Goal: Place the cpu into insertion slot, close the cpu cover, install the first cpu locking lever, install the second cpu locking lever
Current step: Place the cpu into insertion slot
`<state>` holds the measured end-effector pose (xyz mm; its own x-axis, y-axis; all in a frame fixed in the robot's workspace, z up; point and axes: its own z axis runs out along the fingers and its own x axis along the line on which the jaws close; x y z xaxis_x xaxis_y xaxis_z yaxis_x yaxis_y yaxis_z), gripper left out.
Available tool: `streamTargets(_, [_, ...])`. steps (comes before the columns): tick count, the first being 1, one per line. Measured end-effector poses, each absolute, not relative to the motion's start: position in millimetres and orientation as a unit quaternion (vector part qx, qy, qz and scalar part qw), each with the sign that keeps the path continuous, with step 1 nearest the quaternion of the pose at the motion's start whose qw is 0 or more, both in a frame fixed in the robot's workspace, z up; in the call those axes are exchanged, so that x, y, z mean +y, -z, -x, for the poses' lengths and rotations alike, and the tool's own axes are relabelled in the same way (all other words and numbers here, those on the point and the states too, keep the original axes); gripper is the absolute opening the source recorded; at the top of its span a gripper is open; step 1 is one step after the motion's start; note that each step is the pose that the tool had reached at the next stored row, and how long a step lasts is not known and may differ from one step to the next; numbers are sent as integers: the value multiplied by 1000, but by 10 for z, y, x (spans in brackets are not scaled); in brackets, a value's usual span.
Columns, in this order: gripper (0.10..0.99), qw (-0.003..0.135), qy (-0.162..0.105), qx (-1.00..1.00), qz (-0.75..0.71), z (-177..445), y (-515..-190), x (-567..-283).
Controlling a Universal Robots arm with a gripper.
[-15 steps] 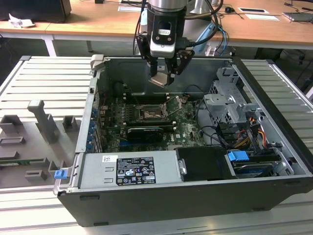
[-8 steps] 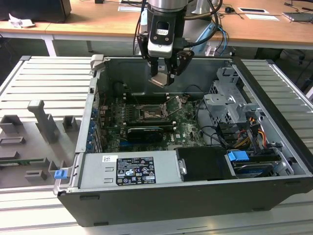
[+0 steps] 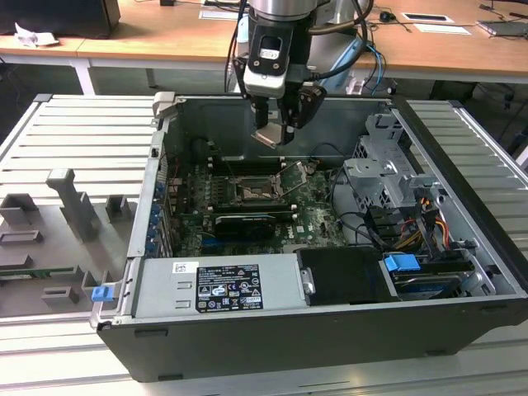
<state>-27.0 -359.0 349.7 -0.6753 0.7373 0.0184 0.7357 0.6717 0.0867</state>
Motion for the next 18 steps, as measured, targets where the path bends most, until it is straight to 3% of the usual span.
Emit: streamTargets(18, [529,13,-41,881,-471,286,-3478,-3591])
